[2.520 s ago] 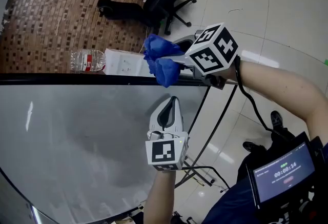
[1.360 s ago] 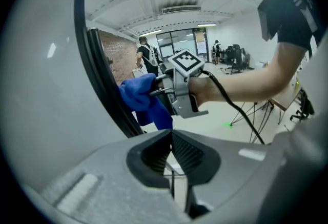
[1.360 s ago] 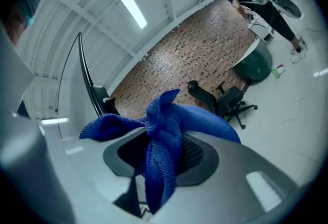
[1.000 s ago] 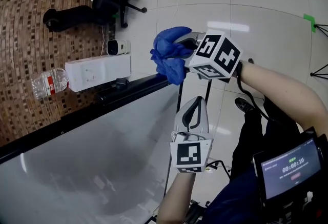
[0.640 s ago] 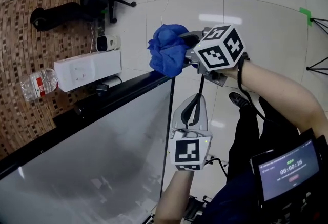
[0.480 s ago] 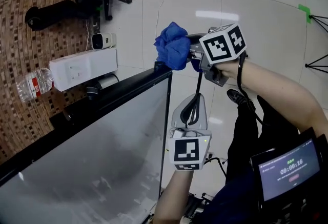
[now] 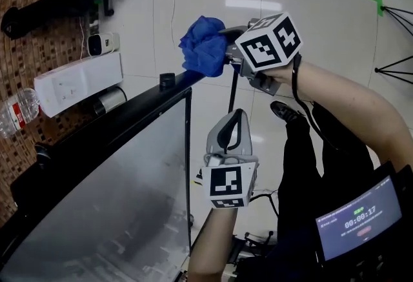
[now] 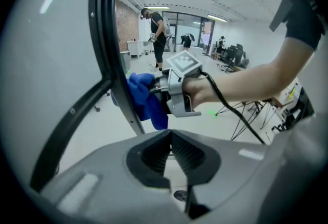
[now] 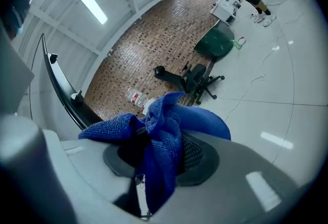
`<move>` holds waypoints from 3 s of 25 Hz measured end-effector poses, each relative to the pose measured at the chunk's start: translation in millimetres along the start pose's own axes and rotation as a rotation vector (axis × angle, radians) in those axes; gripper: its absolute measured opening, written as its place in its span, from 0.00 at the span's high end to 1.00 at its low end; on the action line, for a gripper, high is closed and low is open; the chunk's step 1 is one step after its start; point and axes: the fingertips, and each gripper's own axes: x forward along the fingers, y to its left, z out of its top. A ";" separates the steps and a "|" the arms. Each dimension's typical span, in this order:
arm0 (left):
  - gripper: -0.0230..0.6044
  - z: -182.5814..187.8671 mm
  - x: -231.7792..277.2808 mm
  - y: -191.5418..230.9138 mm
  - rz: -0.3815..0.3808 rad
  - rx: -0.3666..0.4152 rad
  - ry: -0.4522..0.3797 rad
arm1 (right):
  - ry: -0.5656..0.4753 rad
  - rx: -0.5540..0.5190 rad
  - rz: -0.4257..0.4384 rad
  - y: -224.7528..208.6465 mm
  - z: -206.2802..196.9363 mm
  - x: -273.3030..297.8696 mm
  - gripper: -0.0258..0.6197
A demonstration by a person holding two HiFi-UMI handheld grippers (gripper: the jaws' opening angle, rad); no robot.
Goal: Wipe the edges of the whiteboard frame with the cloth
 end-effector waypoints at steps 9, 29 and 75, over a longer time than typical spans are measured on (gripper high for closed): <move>0.96 -34.7 23.9 3.5 -0.040 -0.061 0.035 | -0.018 0.057 -0.034 -22.4 -21.9 7.5 0.74; 0.96 -112.1 171.6 -10.2 0.066 -0.056 0.214 | -0.032 0.041 -0.021 -135.7 -75.8 -37.9 0.74; 0.96 -305.9 95.4 51.0 0.247 -0.527 0.203 | 0.459 -0.757 -0.286 -145.8 -260.7 58.7 0.74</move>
